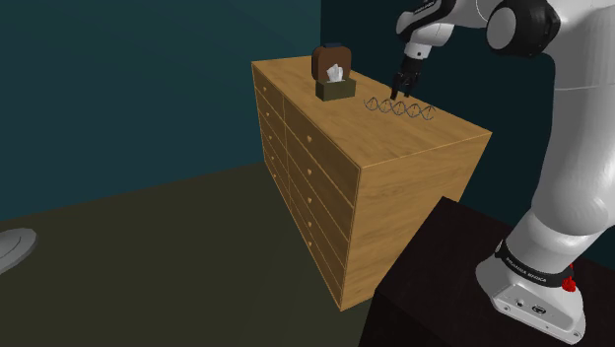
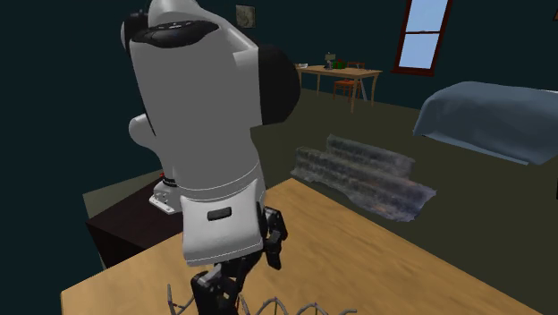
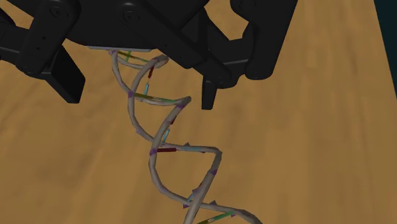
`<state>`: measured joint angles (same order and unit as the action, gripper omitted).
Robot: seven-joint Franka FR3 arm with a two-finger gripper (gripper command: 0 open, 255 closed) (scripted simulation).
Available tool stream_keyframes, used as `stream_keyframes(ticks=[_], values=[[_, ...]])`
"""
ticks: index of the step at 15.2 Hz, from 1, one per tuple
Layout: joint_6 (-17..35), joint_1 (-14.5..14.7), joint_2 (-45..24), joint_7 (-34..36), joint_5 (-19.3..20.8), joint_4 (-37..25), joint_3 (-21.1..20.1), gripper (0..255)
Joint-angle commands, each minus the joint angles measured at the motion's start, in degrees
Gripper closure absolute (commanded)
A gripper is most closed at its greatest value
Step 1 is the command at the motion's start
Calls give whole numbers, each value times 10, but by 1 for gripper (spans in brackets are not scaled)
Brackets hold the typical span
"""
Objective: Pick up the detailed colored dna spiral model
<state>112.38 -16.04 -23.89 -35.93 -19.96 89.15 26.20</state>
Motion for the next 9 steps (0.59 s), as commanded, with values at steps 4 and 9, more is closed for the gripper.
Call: stream_keyframes(ticks=[4,9], values=[[30,-3,-14,-11,-10,18,-4,0],[41,-2,-17,-13,-13,27,-5,255]])
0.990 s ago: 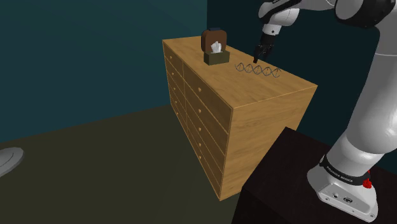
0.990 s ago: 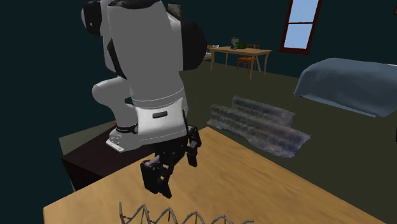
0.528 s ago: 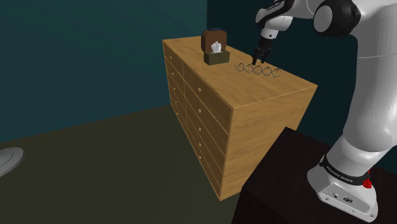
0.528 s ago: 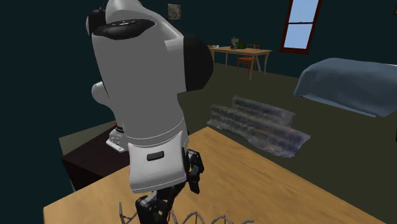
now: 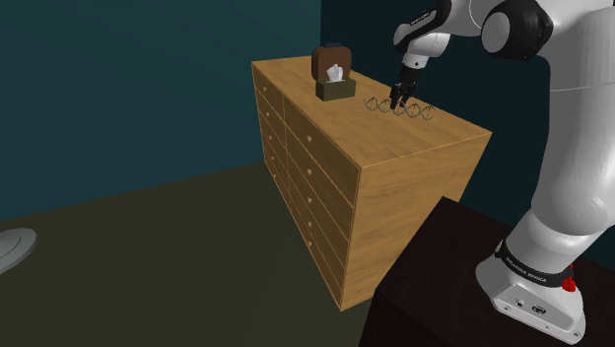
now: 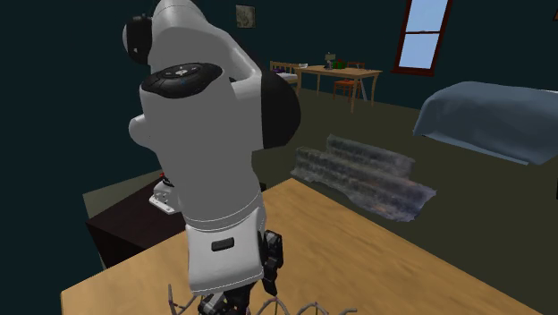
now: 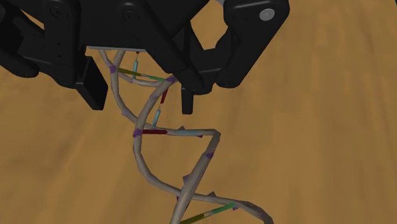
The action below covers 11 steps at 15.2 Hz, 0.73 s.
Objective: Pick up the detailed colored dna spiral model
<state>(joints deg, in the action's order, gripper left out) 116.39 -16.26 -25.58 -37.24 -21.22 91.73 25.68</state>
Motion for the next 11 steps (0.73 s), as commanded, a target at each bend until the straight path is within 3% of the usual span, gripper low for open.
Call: stream_keyframes(ticks=[1,11], values=[[1,0,0,0,0,1,0,255],[-20,-1,6,5,5,-15,3,255]])
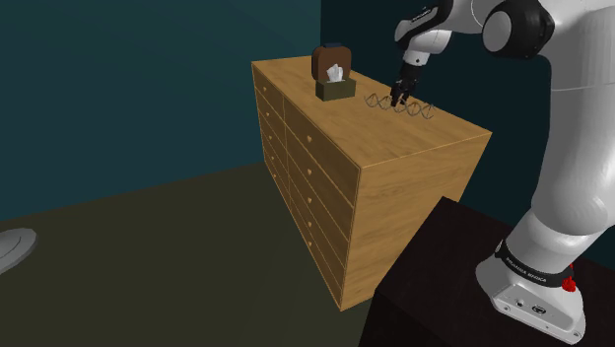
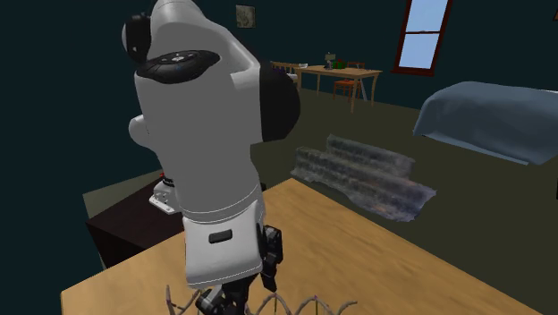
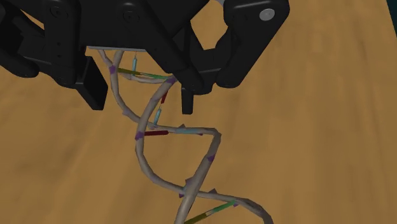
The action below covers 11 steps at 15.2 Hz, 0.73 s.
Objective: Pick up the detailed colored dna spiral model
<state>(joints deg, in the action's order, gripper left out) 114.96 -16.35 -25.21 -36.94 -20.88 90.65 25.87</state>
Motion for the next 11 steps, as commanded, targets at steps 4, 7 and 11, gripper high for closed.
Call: stream_keyframes(ticks=[4,7,11], values=[[-31,0,10,9,8,-23,3,255],[-52,-1,14,14,12,-40,5,255],[-79,-3,19,20,16,-65,7,255]])
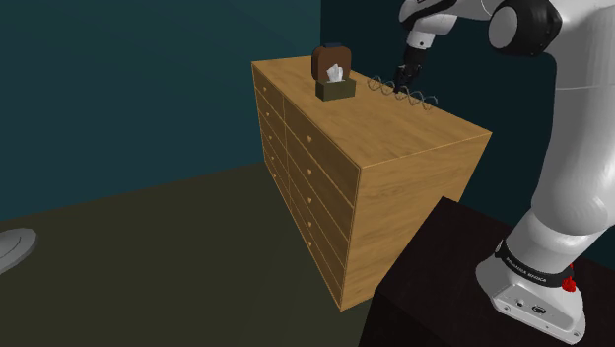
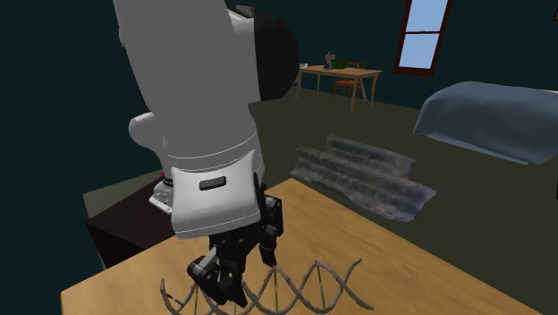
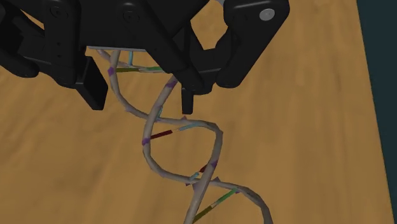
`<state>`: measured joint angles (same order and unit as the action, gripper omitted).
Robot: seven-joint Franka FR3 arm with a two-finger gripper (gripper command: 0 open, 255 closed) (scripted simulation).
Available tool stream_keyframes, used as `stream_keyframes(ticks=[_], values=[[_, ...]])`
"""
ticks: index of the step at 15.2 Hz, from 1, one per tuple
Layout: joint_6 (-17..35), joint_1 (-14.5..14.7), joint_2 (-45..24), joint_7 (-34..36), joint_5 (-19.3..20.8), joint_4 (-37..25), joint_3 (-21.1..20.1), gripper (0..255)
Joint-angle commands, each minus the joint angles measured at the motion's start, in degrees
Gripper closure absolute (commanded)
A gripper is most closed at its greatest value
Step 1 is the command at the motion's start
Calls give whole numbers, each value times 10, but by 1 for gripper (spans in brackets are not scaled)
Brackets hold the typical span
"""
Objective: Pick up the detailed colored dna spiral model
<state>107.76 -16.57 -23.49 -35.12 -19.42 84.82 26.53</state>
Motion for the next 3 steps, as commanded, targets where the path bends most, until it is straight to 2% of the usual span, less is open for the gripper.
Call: stream_keyframes(ticks=[1,3], values=[[-15,-1,2,3,2,-13,1,255],[-16,-1,2,4,2,-14,1,255]])
